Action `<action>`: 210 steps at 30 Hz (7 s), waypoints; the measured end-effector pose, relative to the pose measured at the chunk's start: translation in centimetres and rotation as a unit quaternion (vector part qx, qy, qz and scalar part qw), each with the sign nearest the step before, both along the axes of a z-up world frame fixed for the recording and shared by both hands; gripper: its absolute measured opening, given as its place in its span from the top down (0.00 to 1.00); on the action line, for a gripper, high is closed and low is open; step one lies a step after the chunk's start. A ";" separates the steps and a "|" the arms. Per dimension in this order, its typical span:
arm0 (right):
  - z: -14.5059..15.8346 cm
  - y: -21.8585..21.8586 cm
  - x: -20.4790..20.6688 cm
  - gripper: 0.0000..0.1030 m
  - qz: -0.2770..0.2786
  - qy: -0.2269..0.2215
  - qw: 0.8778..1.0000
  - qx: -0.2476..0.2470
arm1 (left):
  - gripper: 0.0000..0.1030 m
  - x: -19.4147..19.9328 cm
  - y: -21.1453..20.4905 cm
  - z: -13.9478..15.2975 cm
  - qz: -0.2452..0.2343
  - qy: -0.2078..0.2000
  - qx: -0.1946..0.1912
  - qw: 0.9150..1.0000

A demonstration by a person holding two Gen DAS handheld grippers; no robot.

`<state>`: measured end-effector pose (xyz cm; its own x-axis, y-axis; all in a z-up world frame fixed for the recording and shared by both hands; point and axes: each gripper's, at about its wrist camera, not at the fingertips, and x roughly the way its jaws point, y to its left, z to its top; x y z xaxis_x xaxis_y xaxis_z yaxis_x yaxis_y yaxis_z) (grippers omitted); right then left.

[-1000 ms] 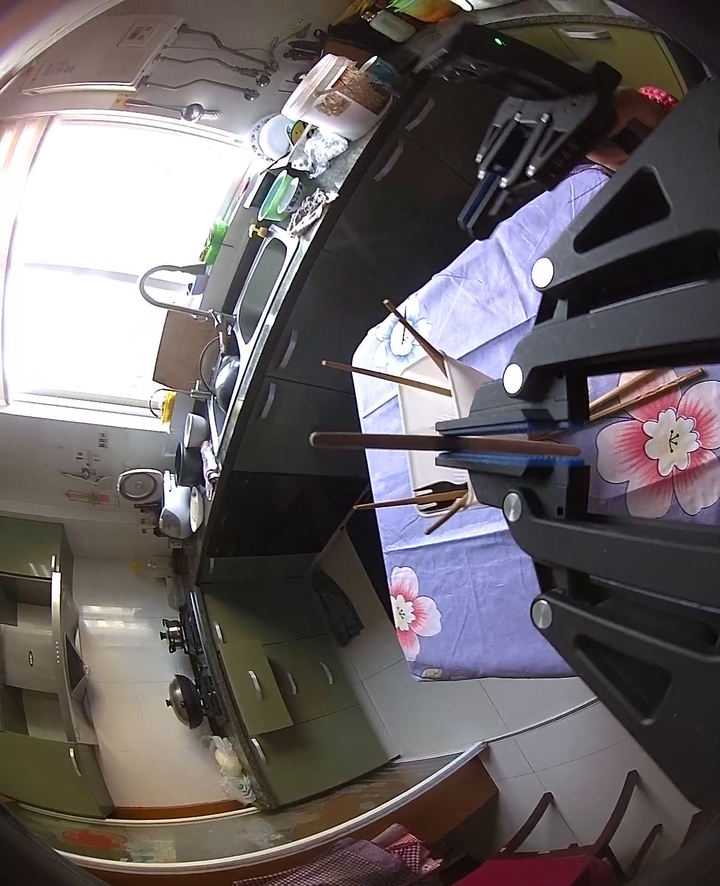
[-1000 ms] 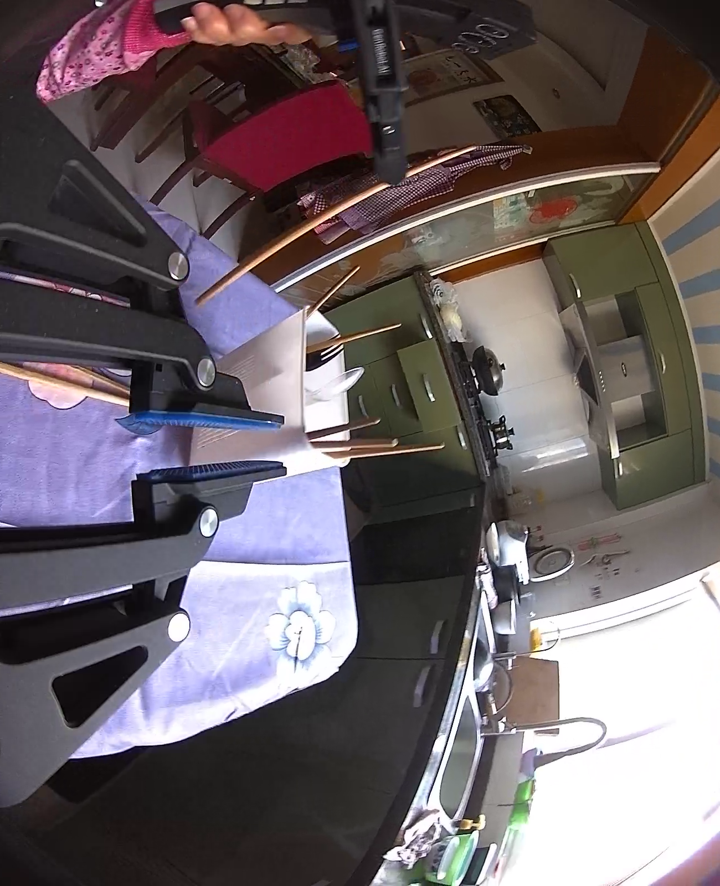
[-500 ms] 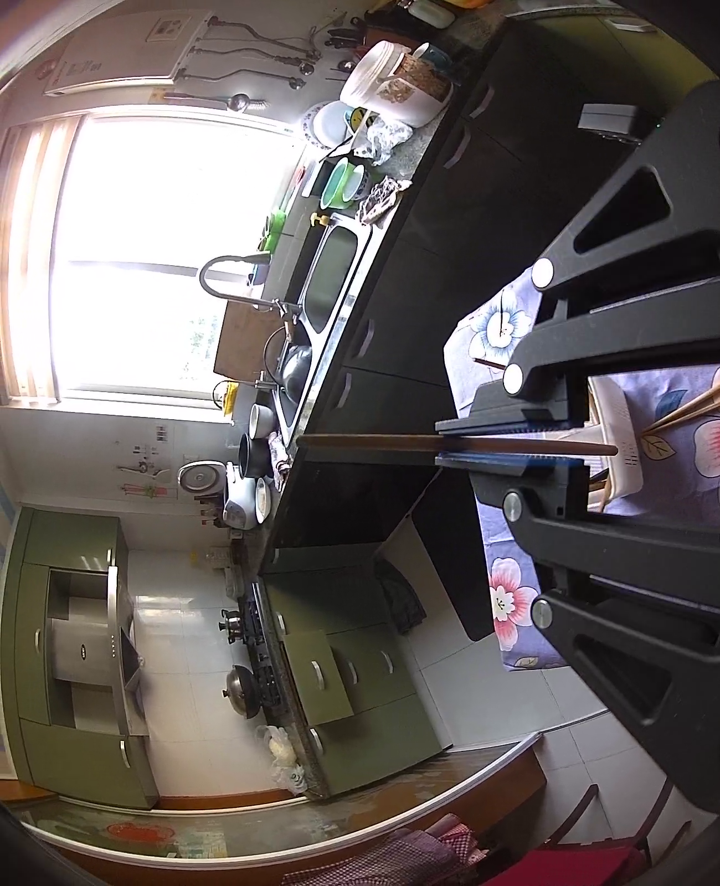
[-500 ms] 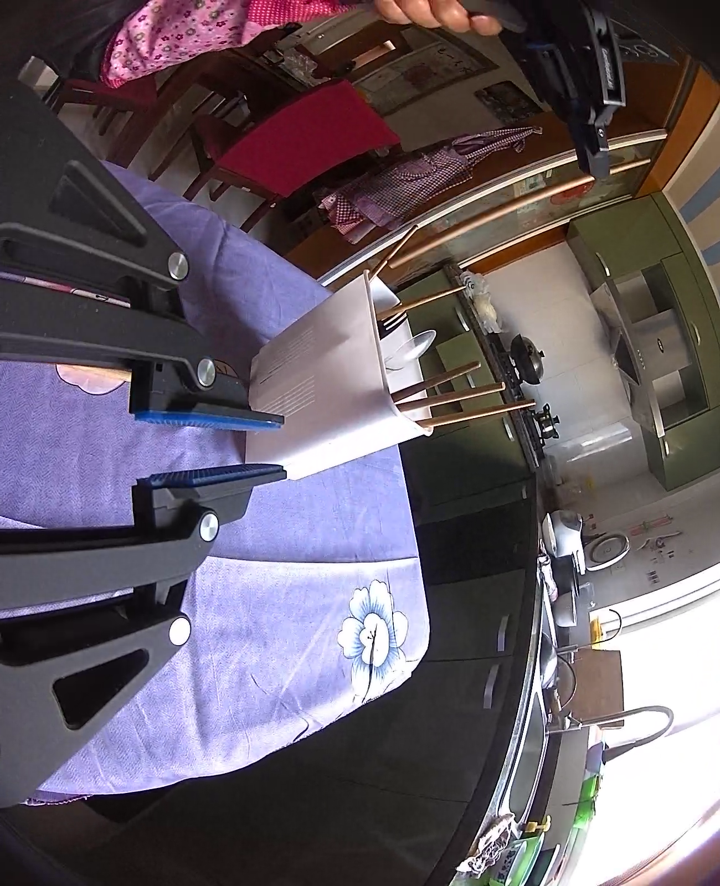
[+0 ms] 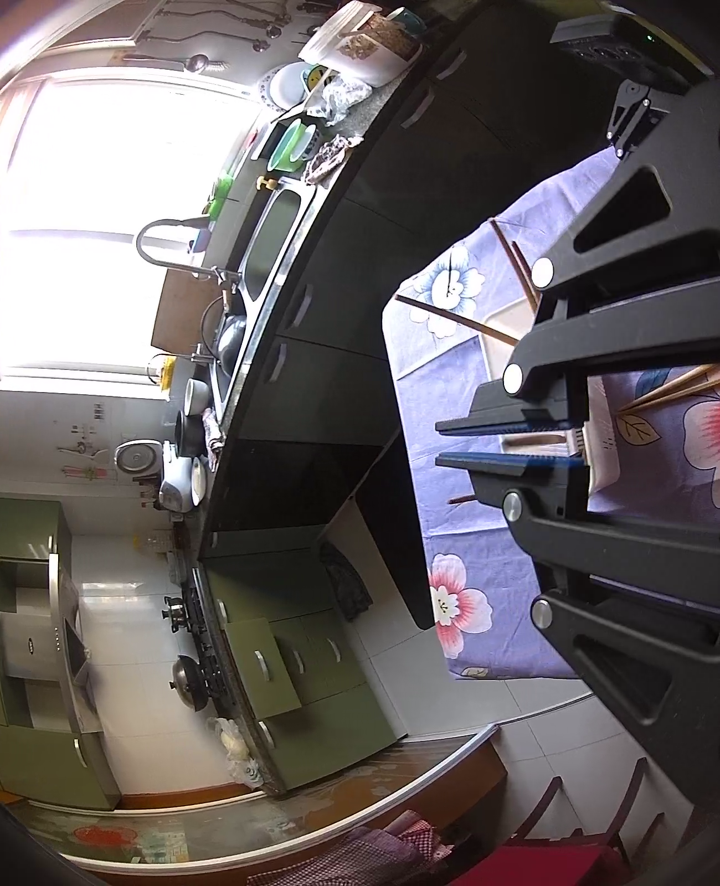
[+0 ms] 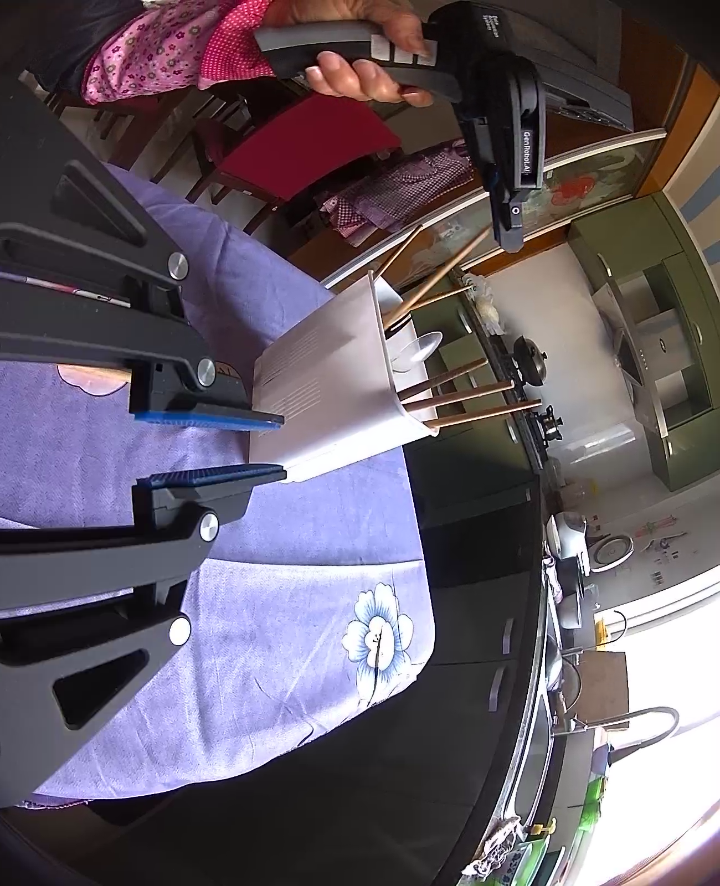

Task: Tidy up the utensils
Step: 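Lower the left gripper's chopstick into the white holder and open the left gripper, then move both open grippers down to the loose chopsticks beside the holder, then close the left gripper on a wooden chopstick while the right gripper closes on another, then lift both held chopsticks upright toward the white holder, then lower both chopsticks upright into the white holder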

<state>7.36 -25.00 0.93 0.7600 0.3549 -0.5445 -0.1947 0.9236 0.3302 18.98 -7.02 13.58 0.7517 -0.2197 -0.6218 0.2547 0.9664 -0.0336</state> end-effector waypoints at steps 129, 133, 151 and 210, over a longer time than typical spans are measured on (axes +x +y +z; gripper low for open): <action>2.7 5.4 0.3 0.93 0.107 0.018 0.992 -0.061 | 0.95 -10.4 2.9 -10.9 -0.018 0.112 0.028 0.993; 2.7 5.8 0.0 0.93 0.107 0.014 0.992 -0.060 | 0.95 -11.1 2.8 -9.9 -0.023 0.098 0.024 0.995; 5.3 6.7 0.2 0.93 0.116 -0.017 0.991 -0.061 | 0.95 -10.7 3.5 -7.4 -0.025 0.070 0.012 0.997; 18.5 7.4 12.3 0.93 0.026 -0.121 0.989 -0.080 | 0.95 -3.1 -0.4 6.7 -0.023 -0.064 -0.013 0.998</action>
<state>19.64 -17.58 19.42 0.8583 0.3204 -0.4008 -0.2987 0.9471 0.1174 15.92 -7.41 20.30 0.8133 -0.2717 -0.5146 0.3035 0.9525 -0.0232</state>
